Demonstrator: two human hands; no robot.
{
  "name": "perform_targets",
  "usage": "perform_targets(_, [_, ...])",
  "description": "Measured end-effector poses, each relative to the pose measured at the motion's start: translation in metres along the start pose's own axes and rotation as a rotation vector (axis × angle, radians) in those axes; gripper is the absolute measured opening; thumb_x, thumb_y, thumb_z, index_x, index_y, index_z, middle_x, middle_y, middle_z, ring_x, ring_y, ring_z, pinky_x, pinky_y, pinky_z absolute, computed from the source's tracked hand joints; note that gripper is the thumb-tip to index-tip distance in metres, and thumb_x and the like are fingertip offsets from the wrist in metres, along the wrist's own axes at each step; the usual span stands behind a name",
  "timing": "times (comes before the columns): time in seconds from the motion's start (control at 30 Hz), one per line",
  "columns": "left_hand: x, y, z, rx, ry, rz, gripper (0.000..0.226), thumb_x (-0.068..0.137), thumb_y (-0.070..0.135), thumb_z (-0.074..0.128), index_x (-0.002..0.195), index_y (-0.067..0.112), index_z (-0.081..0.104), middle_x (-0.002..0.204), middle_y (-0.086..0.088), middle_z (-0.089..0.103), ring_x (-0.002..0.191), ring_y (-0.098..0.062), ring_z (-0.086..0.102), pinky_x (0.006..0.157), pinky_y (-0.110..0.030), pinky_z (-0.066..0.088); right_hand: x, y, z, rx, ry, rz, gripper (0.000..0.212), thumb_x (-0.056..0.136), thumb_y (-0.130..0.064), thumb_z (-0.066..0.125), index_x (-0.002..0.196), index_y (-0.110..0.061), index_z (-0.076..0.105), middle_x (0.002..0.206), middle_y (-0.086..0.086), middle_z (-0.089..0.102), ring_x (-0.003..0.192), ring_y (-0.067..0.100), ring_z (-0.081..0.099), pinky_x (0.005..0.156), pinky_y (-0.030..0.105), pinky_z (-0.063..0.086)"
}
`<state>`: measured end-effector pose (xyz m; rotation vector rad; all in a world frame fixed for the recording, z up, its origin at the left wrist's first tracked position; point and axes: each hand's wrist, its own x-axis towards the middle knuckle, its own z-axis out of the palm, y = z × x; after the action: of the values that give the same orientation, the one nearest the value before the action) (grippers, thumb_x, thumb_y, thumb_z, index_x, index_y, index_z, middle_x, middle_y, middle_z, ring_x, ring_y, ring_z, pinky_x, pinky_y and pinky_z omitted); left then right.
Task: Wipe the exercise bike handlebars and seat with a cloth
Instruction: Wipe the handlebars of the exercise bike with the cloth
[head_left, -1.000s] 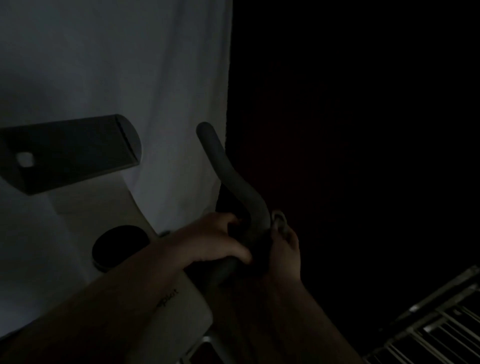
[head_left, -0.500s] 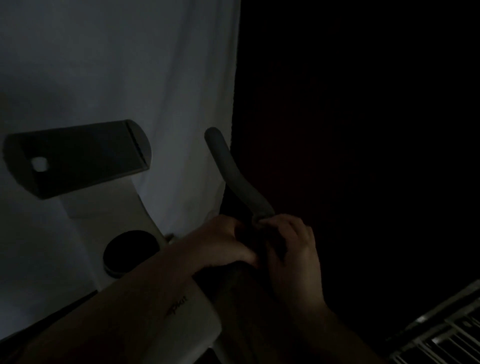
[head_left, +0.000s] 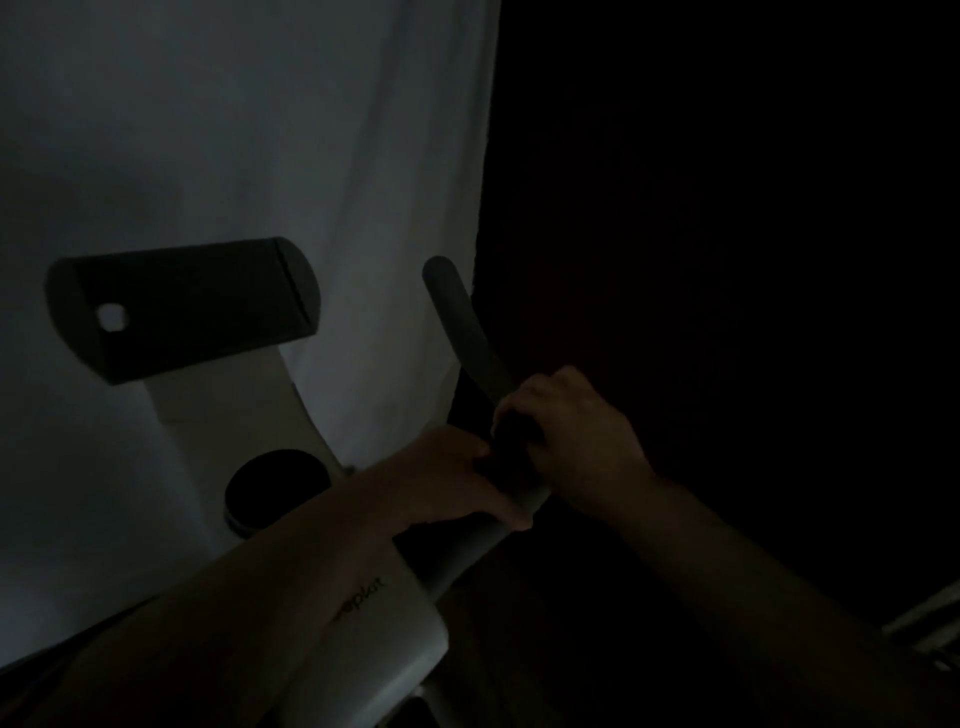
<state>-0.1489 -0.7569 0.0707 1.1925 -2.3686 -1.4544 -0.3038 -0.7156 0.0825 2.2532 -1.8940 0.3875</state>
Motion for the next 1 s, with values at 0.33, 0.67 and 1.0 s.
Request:
perform_targets(0.33, [0.012, -0.007, 0.008, 0.073, 0.075, 0.126, 0.021, 0.069, 0.038, 0.080, 0.080, 0.023, 0.069, 0.081, 0.007, 0.067, 0.082, -0.009, 0.063, 0.077, -0.027, 0.050, -0.017, 0.004, 0.038, 0.516, 0.448, 0.300, 0.035, 0.075, -0.001, 0.069, 0.101, -0.025, 0.071, 0.105, -0.011, 0.067, 0.101, 0.010, 0.061, 0.084, 0.010, 0.042])
perform_targets(0.67, [0.004, 0.000, 0.006, -0.002, 0.096, 0.187, 0.038, 0.064, 0.036, 0.081, 0.093, 0.014, 0.073, 0.093, -0.004, 0.071, 0.086, -0.014, 0.065, 0.085, -0.037, 0.051, -0.012, -0.010, 0.030, 0.326, 0.360, 0.362, 0.035, 0.076, -0.011, 0.070, 0.100, -0.035, 0.071, 0.107, -0.018, 0.066, 0.102, 0.005, 0.057, 0.078, 0.017, 0.041])
perform_targets(1.0, [0.001, 0.000, 0.006, -0.012, 0.099, 0.208, 0.012, 0.071, 0.024, 0.080, 0.077, 0.029, 0.070, 0.078, 0.007, 0.068, 0.074, -0.004, 0.062, 0.076, -0.026, 0.051, -0.014, -0.012, 0.029, 0.222, 0.326, 0.338, 0.033, 0.075, -0.017, 0.074, 0.103, -0.033, 0.070, 0.110, -0.015, 0.066, 0.099, 0.008, 0.059, 0.071, 0.015, 0.036])
